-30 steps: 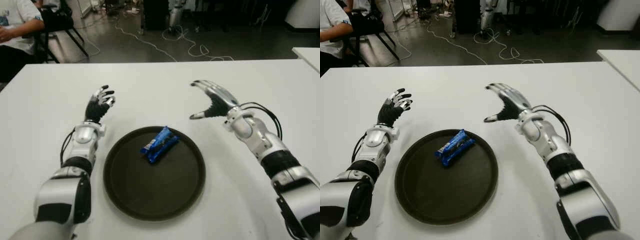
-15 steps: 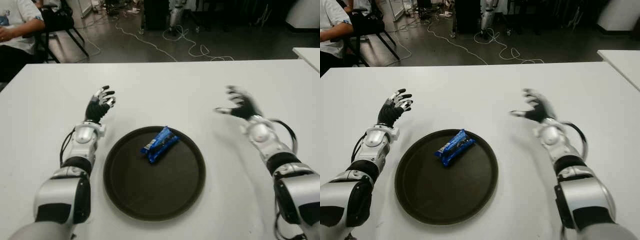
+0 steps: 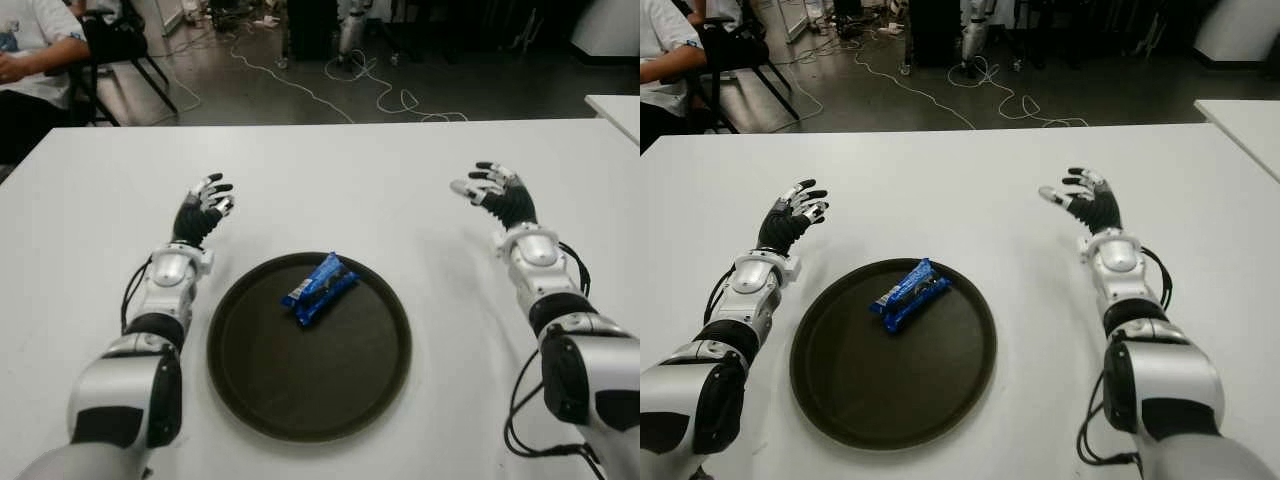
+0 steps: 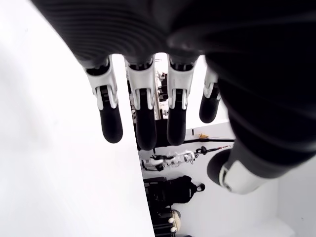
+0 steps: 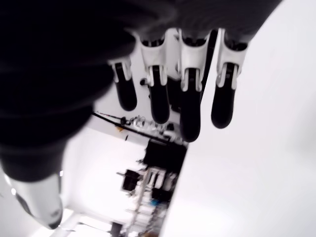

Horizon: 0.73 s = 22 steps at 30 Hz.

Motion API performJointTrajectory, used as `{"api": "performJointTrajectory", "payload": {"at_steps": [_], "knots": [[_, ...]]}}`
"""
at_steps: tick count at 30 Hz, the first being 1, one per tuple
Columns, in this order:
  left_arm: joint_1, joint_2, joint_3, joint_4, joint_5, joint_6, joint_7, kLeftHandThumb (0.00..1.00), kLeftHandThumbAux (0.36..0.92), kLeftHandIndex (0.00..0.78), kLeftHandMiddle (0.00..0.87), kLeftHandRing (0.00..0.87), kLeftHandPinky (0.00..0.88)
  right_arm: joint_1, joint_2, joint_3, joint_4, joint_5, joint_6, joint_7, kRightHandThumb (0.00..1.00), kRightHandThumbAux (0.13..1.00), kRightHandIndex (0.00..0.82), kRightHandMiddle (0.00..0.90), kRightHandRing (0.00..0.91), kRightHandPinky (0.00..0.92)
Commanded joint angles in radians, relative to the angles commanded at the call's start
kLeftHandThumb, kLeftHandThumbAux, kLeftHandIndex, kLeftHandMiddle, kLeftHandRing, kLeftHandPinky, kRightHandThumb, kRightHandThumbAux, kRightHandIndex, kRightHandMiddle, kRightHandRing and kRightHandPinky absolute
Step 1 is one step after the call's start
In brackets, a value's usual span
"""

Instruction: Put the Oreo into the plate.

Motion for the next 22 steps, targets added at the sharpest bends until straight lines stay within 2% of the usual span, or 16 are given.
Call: {"api": "performJointTrajectory", "payload": {"at_steps": [6, 11, 15, 22], "knots": [[0.000, 0.000, -0.004, -0.001, 0.001, -0.001, 0.002, 0.173, 0.670, 0.127, 0.212, 0.212, 0.230, -0.001, -0.013, 0.007, -0.002, -0.010, 0.008, 0.031, 0.000, 0.677, 0.204, 0.300, 0.329, 0.352], [-0.001, -0.002, -0.005, -0.001, -0.002, 0.002, 0.000, 0.172, 0.674, 0.129, 0.217, 0.217, 0.234, 0.016, -0.027, 0.075, 0.004, -0.090, -0.003, -0.004, 0.000, 0.686, 0.209, 0.307, 0.337, 0.340], [-0.002, -0.003, -0.006, -0.001, -0.001, 0.006, 0.005, 0.174, 0.679, 0.137, 0.220, 0.217, 0.236, 0.044, -0.023, 0.166, 0.007, -0.194, -0.012, -0.107, 0.000, 0.706, 0.214, 0.317, 0.344, 0.331], [-0.002, -0.005, -0.005, -0.001, -0.002, 0.005, 0.004, 0.177, 0.695, 0.138, 0.220, 0.215, 0.232, 0.033, -0.028, 0.172, 0.011, -0.205, -0.007, -0.156, 0.000, 0.723, 0.240, 0.353, 0.378, 0.357]]}}
